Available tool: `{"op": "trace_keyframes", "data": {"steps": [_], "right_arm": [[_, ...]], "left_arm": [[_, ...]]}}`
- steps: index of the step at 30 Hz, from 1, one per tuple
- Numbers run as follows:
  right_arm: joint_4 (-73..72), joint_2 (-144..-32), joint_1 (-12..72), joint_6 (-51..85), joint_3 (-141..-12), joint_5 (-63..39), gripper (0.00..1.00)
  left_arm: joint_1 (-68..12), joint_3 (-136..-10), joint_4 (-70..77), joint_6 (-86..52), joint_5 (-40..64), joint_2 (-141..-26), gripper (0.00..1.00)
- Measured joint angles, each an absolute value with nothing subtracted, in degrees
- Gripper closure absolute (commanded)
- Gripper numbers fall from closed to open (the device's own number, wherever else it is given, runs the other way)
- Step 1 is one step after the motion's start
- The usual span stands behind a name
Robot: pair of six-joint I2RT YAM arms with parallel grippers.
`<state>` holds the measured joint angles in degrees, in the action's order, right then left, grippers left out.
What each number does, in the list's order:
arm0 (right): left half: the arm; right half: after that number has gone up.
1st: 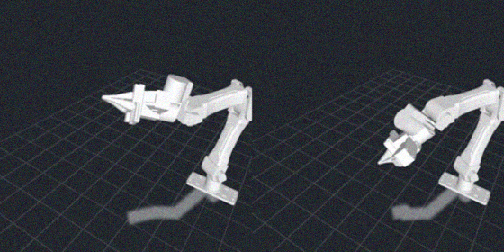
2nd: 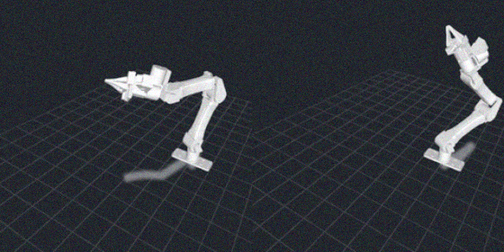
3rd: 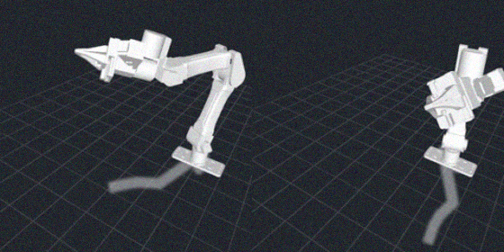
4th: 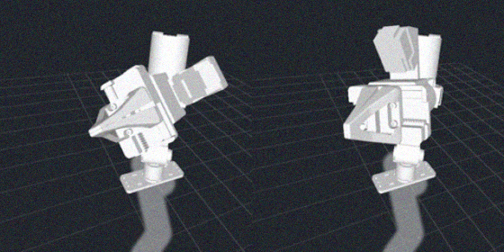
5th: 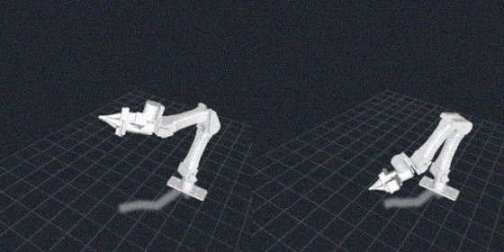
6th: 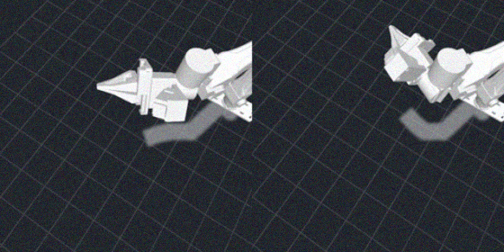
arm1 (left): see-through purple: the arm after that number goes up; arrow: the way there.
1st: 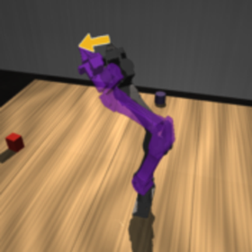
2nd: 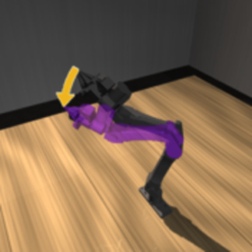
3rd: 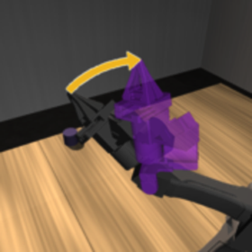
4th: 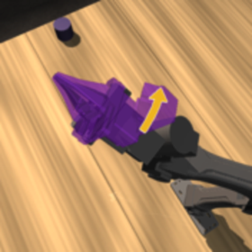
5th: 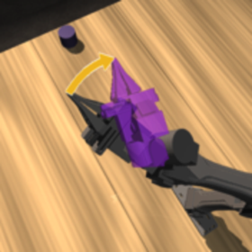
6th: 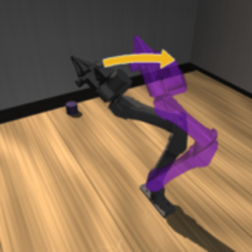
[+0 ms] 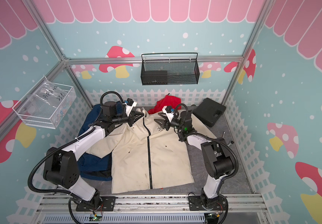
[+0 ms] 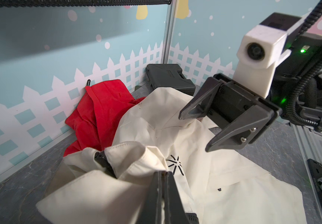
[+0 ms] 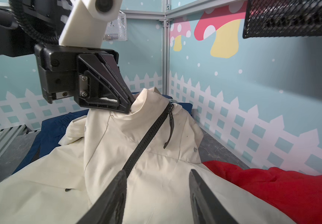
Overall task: Unzip the jacket
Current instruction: Unzip the zipper on the jacket.
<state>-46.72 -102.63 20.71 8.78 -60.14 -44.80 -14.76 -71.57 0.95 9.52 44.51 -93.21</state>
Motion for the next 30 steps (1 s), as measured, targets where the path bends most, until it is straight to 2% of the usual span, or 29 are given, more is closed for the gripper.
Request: {"op": "trace_keyframes", "data": {"steps": [2,5,13,22,27,30], "right_arm": [[-46.72,-104.16,21.91,8.75,-61.71,-44.36,0.54],[-46.81,-106.17,23.44,9.06,-64.01,-43.2,0.62],[-45.84,-112.4,25.63,10.85,-71.44,-38.13,0.65],[-43.77,-116.62,26.48,12.49,-76.01,-36.86,0.67],[-43.64,-117.95,27.35,13.15,-77.01,-36.86,0.72],[-43.46,-118.28,27.73,13.5,-77.38,-36.36,0.79]], "left_arm": [[-14.76,-71.55,0.6,9.72,44.49,-92.88,1.0],[-14.76,-71.53,-0.03,9.87,44.27,-92.44,1.0],[-14.76,-71.53,-1.1,9.89,44.1,-92.03,1.0],[-14.76,-71.53,-1.19,9.87,44.1,-92.03,1.0],[-14.76,-71.53,-1.17,9.85,44.07,-92.03,1.0],[-14.76,-71.53,-1.21,9.85,43.88,-92.03,1.0]]}}
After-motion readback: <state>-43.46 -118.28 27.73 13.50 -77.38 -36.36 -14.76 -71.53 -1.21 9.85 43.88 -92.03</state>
